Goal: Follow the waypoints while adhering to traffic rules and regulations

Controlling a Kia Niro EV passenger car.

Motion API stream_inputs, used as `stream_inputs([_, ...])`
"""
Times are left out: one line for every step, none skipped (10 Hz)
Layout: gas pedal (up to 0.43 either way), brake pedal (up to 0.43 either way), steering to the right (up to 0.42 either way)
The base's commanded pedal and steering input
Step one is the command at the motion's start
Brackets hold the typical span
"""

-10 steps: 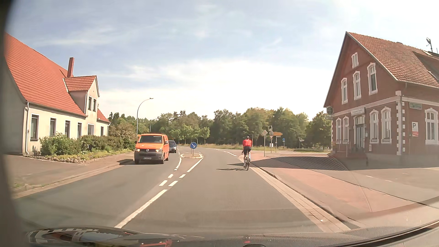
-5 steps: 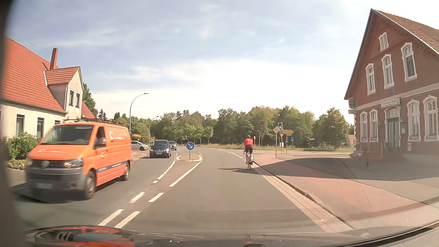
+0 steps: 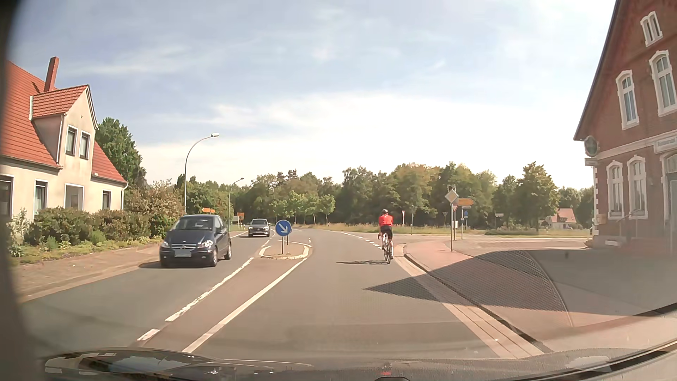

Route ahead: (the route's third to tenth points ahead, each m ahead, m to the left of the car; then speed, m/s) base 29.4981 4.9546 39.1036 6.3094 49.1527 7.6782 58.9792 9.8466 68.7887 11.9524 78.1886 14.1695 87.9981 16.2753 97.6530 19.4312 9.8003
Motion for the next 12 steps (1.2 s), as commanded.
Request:
stream_inputs([0.197,0.0,-0.013])
stream_inputs([0.197,0.0,-0.012])
stream_inputs([0.197,0.0,-0.012])
stream_inputs([0.197,0.0,-0.011])
stream_inputs([0.197,0.0,-0.011])
stream_inputs([0.197,0.0,-0.011])
stream_inputs([0.197,0.0,-0.011])
stream_inputs([0.197,0.0,-0.011])
stream_inputs([0.197,0.0,-0.011])
stream_inputs([0.197,0.0,-0.012])
stream_inputs([0.189,0.0,-0.014])
stream_inputs([0.177,0.0,-0.016])
